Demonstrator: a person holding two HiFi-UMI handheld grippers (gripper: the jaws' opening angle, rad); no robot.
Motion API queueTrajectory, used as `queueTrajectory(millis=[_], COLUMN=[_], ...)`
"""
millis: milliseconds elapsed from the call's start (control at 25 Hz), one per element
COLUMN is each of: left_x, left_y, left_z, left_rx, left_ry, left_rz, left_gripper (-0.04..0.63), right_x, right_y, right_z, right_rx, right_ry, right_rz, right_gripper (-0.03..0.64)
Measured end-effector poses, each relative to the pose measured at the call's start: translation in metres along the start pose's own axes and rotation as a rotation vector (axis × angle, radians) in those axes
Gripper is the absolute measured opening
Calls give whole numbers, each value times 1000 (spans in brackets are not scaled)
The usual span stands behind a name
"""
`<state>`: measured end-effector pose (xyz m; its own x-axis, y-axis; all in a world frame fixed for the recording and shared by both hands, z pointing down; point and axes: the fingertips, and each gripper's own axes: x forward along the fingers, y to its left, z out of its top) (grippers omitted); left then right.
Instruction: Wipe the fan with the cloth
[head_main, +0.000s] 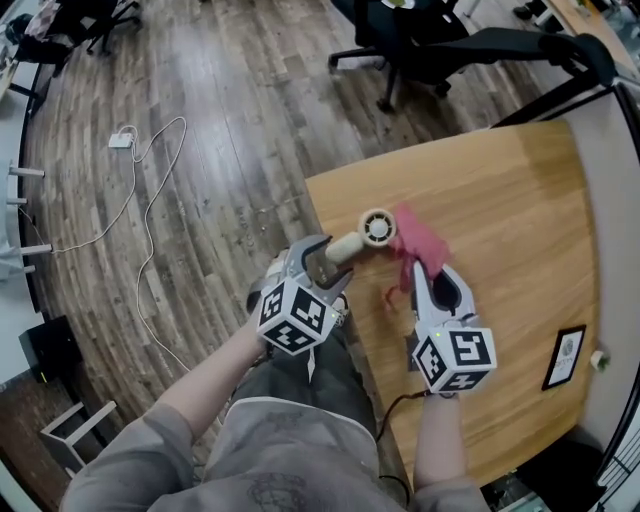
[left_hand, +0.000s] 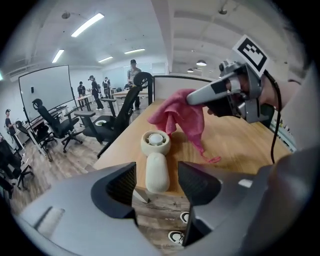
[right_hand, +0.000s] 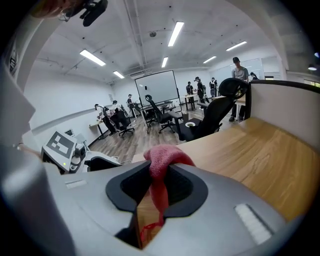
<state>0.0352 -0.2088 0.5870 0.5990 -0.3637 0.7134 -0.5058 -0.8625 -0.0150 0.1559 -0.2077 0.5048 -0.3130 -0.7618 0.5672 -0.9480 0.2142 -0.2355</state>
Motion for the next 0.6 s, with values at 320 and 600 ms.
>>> queueTrajectory(millis=[320, 600], left_x=[29, 34], left_y=[5, 5], left_z=[-28, -28], left_rx=[12, 21], left_ry=[59, 7], left_rz=[-26, -78], left_gripper=[193, 192], right_x=[32, 55], right_y=[-10, -10], right_z=[-11, -16], right_rx=[-1, -9], right_ry=[26, 38], right_rz=[-19, -23], right_gripper=[78, 78])
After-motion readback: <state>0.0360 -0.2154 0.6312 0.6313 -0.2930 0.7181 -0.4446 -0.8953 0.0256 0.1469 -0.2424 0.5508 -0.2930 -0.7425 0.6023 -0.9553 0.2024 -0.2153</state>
